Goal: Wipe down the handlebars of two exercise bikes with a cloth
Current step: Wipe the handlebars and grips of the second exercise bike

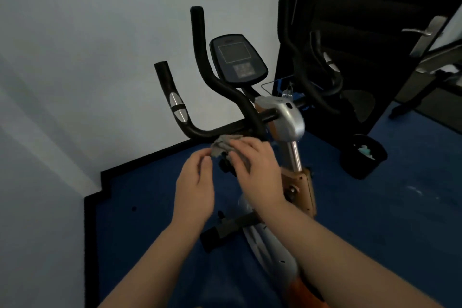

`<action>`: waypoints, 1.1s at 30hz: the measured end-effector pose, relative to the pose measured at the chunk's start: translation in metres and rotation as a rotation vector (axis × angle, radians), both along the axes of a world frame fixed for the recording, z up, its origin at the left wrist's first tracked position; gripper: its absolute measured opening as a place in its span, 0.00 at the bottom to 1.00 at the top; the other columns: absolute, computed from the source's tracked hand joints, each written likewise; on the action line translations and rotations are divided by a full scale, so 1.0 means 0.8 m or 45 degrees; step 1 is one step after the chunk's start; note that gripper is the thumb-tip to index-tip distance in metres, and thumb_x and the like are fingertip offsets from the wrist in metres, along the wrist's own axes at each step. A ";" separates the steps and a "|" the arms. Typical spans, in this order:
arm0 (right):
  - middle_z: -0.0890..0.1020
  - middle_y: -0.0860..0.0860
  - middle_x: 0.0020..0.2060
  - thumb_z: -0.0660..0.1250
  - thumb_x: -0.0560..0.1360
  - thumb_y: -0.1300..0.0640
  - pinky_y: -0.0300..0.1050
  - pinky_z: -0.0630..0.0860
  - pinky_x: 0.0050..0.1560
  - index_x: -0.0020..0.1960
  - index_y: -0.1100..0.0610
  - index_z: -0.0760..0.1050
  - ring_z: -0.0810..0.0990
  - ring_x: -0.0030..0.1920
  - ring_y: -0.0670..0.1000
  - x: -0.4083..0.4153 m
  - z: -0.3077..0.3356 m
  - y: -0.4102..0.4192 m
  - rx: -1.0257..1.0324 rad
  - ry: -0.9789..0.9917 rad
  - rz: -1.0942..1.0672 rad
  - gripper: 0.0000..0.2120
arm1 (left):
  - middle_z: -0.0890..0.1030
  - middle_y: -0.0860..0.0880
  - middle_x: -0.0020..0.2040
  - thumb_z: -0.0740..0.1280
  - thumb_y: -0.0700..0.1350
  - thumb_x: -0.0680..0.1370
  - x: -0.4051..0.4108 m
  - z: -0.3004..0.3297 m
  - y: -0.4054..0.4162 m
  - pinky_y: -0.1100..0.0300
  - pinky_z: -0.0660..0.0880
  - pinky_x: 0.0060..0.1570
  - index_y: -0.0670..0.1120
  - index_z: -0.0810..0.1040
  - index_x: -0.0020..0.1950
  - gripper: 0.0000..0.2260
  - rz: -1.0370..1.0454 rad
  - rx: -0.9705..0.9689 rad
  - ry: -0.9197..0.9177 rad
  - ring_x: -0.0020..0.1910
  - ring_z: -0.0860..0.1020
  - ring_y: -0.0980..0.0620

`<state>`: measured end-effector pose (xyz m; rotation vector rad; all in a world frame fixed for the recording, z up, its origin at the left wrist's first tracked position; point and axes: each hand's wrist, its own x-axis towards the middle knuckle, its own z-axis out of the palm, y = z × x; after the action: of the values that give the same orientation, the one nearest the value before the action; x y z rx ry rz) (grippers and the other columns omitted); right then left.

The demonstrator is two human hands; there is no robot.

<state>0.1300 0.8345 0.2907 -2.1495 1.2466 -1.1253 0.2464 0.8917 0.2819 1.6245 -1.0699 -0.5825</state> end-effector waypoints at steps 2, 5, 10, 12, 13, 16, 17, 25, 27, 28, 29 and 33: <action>0.80 0.49 0.53 0.68 0.75 0.58 0.36 0.72 0.55 0.58 0.55 0.80 0.74 0.54 0.47 -0.015 -0.015 0.008 -0.029 0.028 0.025 0.12 | 0.79 0.57 0.56 0.55 0.50 0.81 0.008 -0.001 -0.015 0.63 0.71 0.56 0.54 0.75 0.60 0.13 -0.070 -0.011 0.023 0.55 0.75 0.62; 0.81 0.48 0.50 0.71 0.72 0.58 0.36 0.72 0.55 0.56 0.54 0.81 0.75 0.51 0.45 -0.046 -0.003 0.003 -0.032 0.208 0.117 0.12 | 0.78 0.59 0.55 0.56 0.50 0.81 0.015 -0.005 -0.030 0.71 0.70 0.53 0.56 0.75 0.60 0.12 -0.202 -0.010 0.011 0.55 0.75 0.65; 0.80 0.49 0.53 0.70 0.73 0.59 0.34 0.70 0.56 0.57 0.54 0.80 0.74 0.55 0.48 -0.010 0.025 -0.023 -0.198 0.228 -0.169 0.13 | 0.80 0.59 0.51 0.56 0.49 0.81 0.021 0.000 -0.054 0.77 0.69 0.46 0.56 0.77 0.57 0.11 -0.356 -0.069 0.116 0.50 0.76 0.67; 0.80 0.51 0.55 0.68 0.74 0.61 0.42 0.75 0.55 0.59 0.56 0.79 0.75 0.56 0.51 0.016 0.008 -0.007 -0.173 0.301 -0.260 0.14 | 0.81 0.58 0.50 0.55 0.50 0.81 0.023 0.001 -0.062 0.76 0.69 0.46 0.56 0.77 0.56 0.11 -0.433 -0.067 0.177 0.50 0.77 0.65; 0.80 0.51 0.56 0.68 0.74 0.62 0.41 0.74 0.54 0.60 0.56 0.78 0.75 0.56 0.52 0.021 -0.004 0.005 -0.157 0.303 -0.317 0.14 | 0.80 0.59 0.51 0.55 0.51 0.81 0.025 0.000 -0.065 0.76 0.69 0.46 0.56 0.76 0.57 0.11 -0.477 -0.051 0.179 0.51 0.77 0.65; 0.80 0.49 0.54 0.69 0.74 0.62 0.29 0.65 0.56 0.59 0.55 0.79 0.74 0.54 0.48 0.005 -0.023 0.031 -0.095 0.240 -0.382 0.14 | 0.78 0.62 0.55 0.55 0.52 0.81 0.025 -0.008 -0.073 0.73 0.70 0.48 0.59 0.70 0.63 0.12 -0.637 0.026 0.134 0.54 0.76 0.67; 0.80 0.48 0.53 0.70 0.73 0.62 0.26 0.64 0.57 0.58 0.54 0.80 0.73 0.54 0.45 -0.006 -0.022 0.034 -0.084 0.219 -0.374 0.14 | 0.78 0.63 0.56 0.54 0.52 0.81 0.023 -0.010 -0.074 0.70 0.70 0.50 0.60 0.67 0.65 0.13 -0.702 0.043 0.155 0.54 0.75 0.67; 0.74 0.44 0.54 0.67 0.76 0.57 0.35 0.70 0.58 0.65 0.49 0.74 0.73 0.55 0.43 0.011 -0.008 -0.004 0.029 -0.271 -0.785 0.18 | 0.75 0.58 0.59 0.51 0.57 0.77 0.021 -0.020 -0.073 0.56 0.73 0.55 0.63 0.61 0.67 0.18 -0.777 0.050 0.249 0.54 0.74 0.64; 0.75 0.46 0.51 0.69 0.74 0.60 0.31 0.71 0.55 0.63 0.48 0.75 0.75 0.53 0.42 0.028 -0.028 0.018 0.039 -0.392 -0.879 0.18 | 0.75 0.58 0.58 0.50 0.59 0.77 0.019 -0.020 -0.074 0.56 0.73 0.53 0.64 0.61 0.67 0.19 -0.747 0.052 0.241 0.52 0.74 0.65; 0.76 0.45 0.49 0.70 0.73 0.62 0.28 0.71 0.53 0.60 0.47 0.77 0.75 0.51 0.41 0.031 -0.038 0.036 0.045 -0.414 -0.910 0.18 | 0.75 0.59 0.57 0.50 0.59 0.76 0.017 -0.021 -0.074 0.55 0.73 0.53 0.64 0.61 0.67 0.19 -0.733 0.053 0.245 0.52 0.75 0.65; 0.76 0.43 0.48 0.72 0.72 0.62 0.25 0.71 0.51 0.57 0.45 0.77 0.76 0.51 0.38 0.031 -0.045 0.052 0.090 -0.448 -0.906 0.18 | 0.75 0.59 0.57 0.50 0.60 0.76 0.017 -0.021 -0.073 0.54 0.74 0.53 0.65 0.61 0.67 0.19 -0.719 0.056 0.249 0.52 0.75 0.64; 0.78 0.39 0.47 0.71 0.72 0.56 0.24 0.71 0.49 0.53 0.40 0.77 0.77 0.50 0.37 0.008 -0.029 0.046 0.138 -0.497 -0.834 0.15 | 0.75 0.58 0.58 0.49 0.61 0.77 0.017 -0.021 -0.072 0.50 0.74 0.56 0.65 0.61 0.67 0.19 -0.708 0.058 0.228 0.55 0.75 0.60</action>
<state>0.1361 0.8713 0.2676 -1.3624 1.8101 -1.5849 0.2602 0.8339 0.2653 1.2750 -1.3839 -1.1016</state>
